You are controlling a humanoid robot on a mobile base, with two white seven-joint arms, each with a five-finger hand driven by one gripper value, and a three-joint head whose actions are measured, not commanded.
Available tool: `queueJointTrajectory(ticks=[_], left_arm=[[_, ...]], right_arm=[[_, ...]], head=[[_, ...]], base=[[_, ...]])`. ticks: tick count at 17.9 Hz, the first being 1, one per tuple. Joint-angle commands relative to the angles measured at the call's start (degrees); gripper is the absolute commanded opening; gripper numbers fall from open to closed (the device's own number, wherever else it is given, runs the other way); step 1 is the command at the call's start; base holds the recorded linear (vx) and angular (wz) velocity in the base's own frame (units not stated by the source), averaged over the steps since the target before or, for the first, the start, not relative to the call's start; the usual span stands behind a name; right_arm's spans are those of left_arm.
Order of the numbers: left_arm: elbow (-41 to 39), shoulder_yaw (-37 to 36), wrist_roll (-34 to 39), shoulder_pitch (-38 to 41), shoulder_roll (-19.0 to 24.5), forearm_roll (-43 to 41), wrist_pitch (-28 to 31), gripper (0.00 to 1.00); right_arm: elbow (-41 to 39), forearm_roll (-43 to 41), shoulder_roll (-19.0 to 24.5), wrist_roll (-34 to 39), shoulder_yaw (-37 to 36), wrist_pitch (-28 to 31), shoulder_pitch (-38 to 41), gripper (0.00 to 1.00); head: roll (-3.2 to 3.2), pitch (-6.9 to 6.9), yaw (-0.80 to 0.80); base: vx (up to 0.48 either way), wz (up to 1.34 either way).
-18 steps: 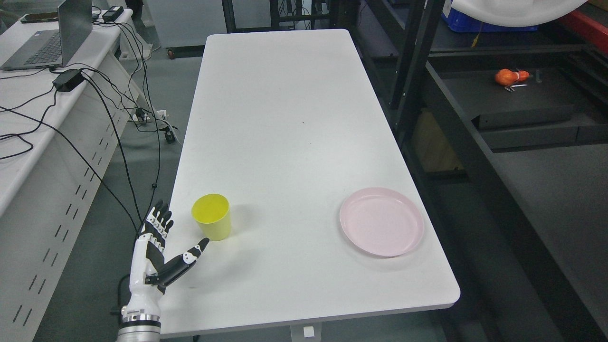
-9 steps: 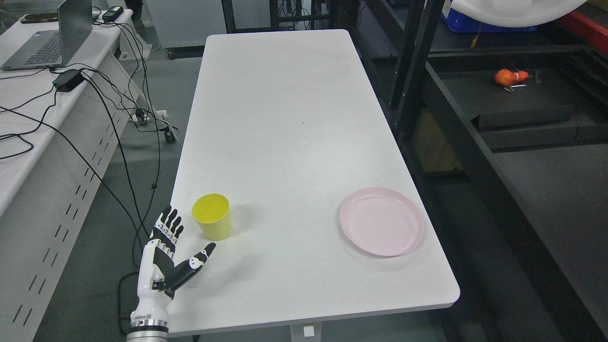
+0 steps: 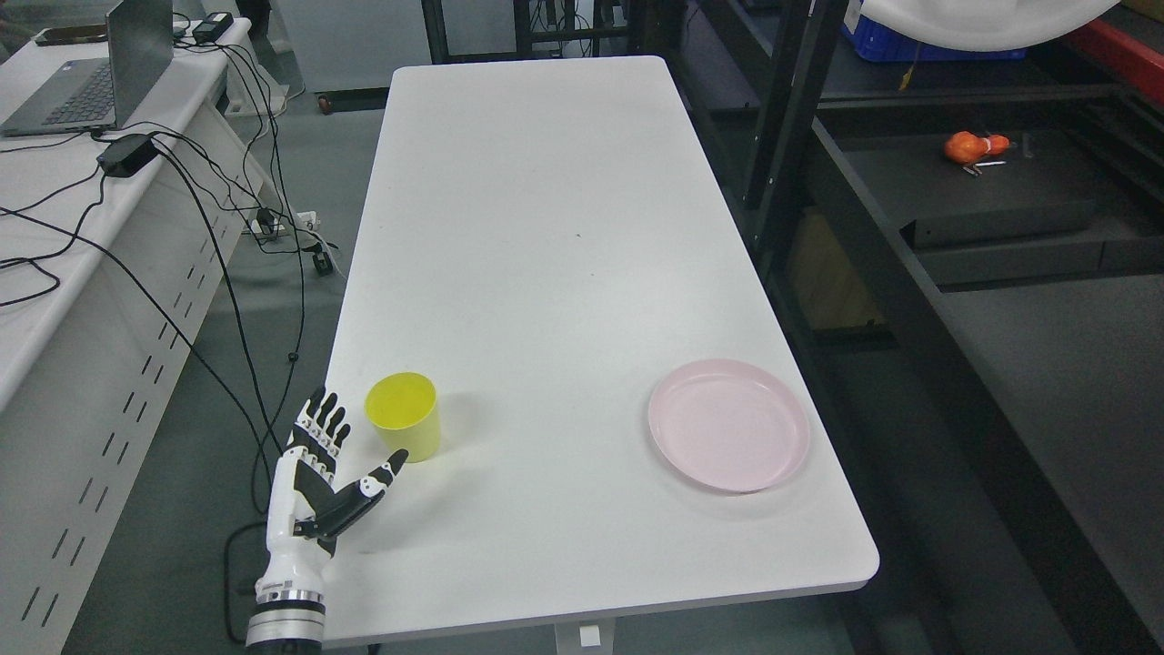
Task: Place yellow IKEA cup on middle right shelf
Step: 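Move the left hand toward the yellow cup on the table, then close the left hand fingers around the yellow cup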
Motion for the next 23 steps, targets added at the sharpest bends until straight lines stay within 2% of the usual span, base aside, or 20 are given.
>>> queueJointTrajectory(ticks=[1,12,15,23], left_arm=[[7.31,0.34,-0.04,-4.32,1.00,0.20,1.29,0.99],[7.58,-6.42,-0.22,-7.31,1.00,0.11,3.04,0.99],[9.32,-6.25,-0.22,-9.07,1.00,0.11,5.07,0.99],[14.78,-5.90,-0.31,-14.08,1.00,0.02,5.77,0.97]], right_arm=[[0.01,-1.41,-1.00,-0.04,0.97,0.03,0.79,0.99],[0.01,-1.41,-1.00,-0.04,0.97,0.03,0.79,0.99],[0.01,-1.41,-1.00,-0.04,0.97,0.03,0.79,0.99],[0.01,-1.41,-1.00,-0.04,0.97,0.03,0.79,0.99]], head=[[0.00,0.00,0.00],[0.00,0.00,0.00],[0.00,0.00,0.00],[0.00,0.00,0.00]], base=[[0.013,-0.01],[0.000,0.00],[0.000,0.00],[0.000,0.00]])
